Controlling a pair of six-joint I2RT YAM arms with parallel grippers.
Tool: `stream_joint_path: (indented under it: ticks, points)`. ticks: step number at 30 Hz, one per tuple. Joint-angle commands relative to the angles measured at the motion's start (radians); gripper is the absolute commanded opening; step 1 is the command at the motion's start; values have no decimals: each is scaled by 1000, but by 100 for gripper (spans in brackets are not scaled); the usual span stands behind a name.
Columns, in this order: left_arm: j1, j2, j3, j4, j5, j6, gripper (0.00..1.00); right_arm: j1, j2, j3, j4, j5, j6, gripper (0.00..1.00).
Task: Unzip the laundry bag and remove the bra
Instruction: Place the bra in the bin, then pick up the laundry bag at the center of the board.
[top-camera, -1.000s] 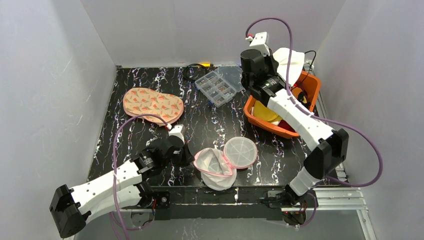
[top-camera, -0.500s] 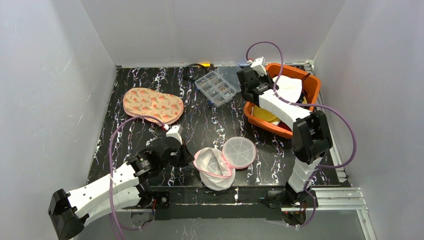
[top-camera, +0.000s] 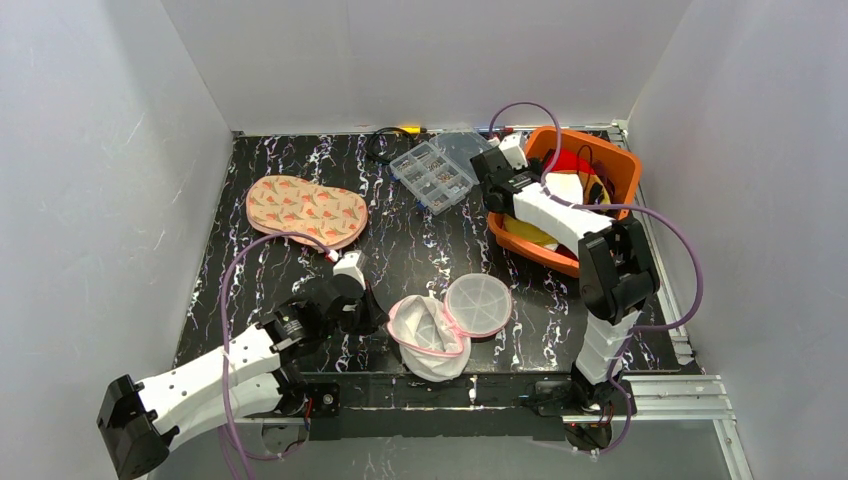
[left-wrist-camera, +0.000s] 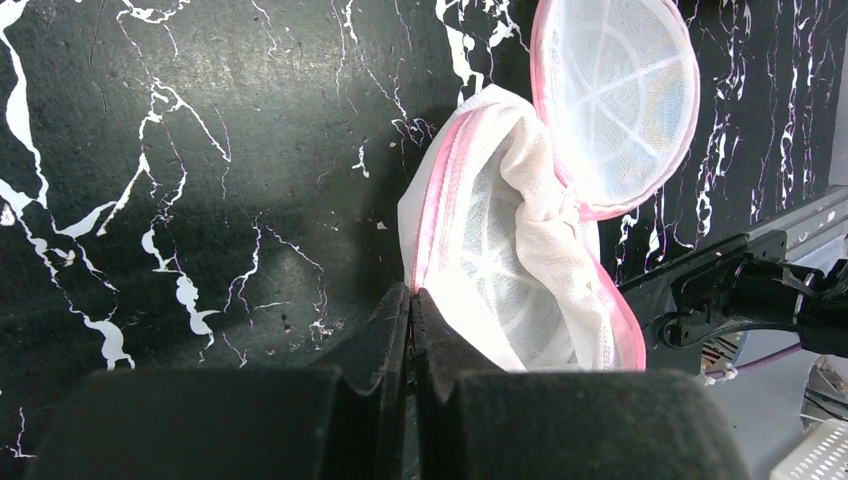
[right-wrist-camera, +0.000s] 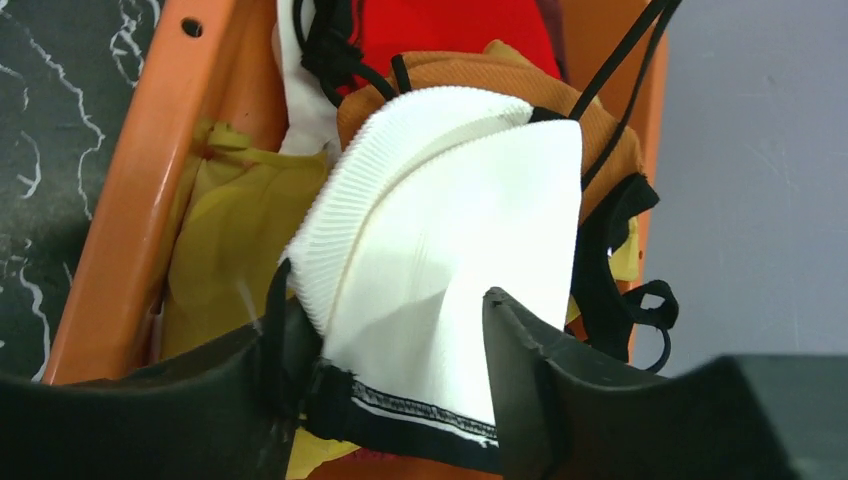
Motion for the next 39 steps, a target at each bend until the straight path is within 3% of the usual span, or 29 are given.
stream_joint_path:
  ticks: [1,4,7,9,13,18,22,30,34,39]
  points:
    - [-2,10,-12,15,-1,-7,0,-1,-77,28,-33,-62,54,72]
    - [-3,20,-6,15,1,-1,0,-2,-179,57,-39,-118,83,90]
    - [-2,25,11,-3,-1,11,0,-3,-306,54,10,-270,89,96]
    - [-3,20,16,-10,-4,19,0,-31,-386,8,79,-429,113,94]
    - [-3,-9,25,-20,-8,28,0,-209,-477,-145,266,-883,312,80]
    - [-2,-40,36,-60,-11,25,0,-380,-467,-361,552,-1180,555,54]
    - [-2,-62,27,-69,-12,20,0,-406,-414,-446,652,-1232,604,42]
    - [-3,-63,19,-68,-17,11,0,-473,-375,-540,591,-1074,606,41]
    - [-2,-54,23,-65,-15,9,0,-473,-346,-519,497,-970,583,46]
    - [-3,-52,37,-79,-16,13,0,-473,-399,-501,479,-980,582,62]
